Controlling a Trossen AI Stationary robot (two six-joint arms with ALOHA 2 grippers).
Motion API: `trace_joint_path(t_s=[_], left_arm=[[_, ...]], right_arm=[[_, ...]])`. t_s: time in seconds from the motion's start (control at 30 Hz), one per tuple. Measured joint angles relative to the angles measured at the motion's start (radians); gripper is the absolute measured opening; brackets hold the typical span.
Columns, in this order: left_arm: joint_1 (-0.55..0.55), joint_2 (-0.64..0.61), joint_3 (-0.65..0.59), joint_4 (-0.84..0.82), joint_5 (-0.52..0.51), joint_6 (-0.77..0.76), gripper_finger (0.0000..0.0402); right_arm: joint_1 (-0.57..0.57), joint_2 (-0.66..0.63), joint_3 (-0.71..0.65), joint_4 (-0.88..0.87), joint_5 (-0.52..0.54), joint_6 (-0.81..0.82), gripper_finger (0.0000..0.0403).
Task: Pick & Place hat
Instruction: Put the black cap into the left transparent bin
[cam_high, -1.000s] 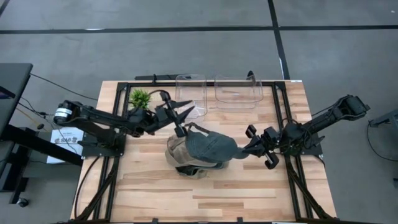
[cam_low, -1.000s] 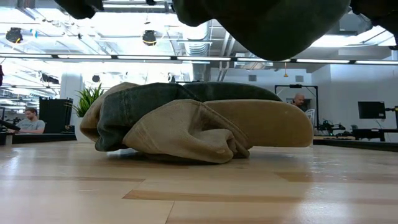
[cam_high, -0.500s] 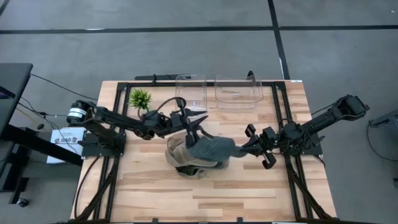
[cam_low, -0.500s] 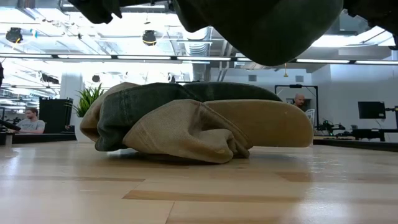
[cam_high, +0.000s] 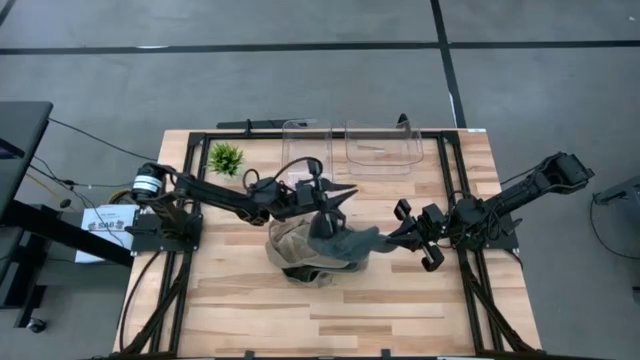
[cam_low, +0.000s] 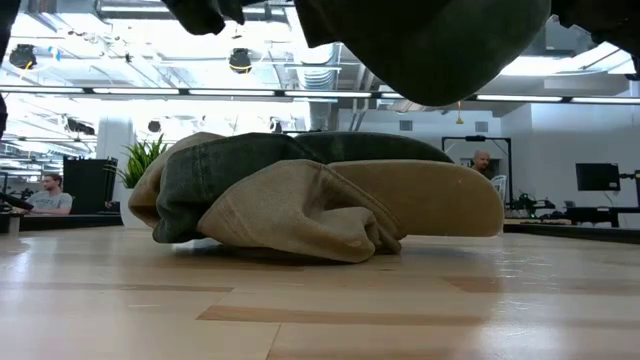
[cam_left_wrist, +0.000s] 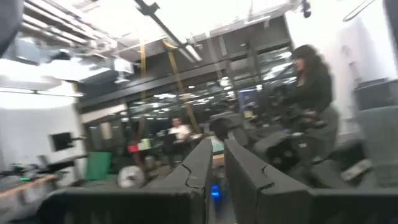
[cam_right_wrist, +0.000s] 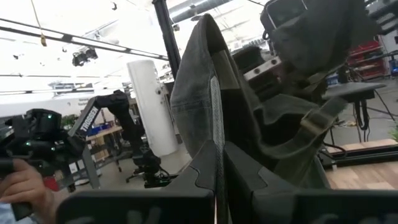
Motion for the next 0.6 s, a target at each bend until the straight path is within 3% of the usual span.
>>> trace_joint_path(t_s=[0.23, 0.6], left_arm=[[0.000, 0.058, 0.002, -0.005, 0.051, -0.124, 0.0040], [-0.065, 0.089, 0.002, -0.024, 0.051, -0.179, 0.0040]], right_arm=[[0.000, 0.000, 0.000, 0.004, 0.054, -0.023, 0.0005], [0.000, 0.000, 0.001, 0.003, 0.087, -0.046, 0.0005]])
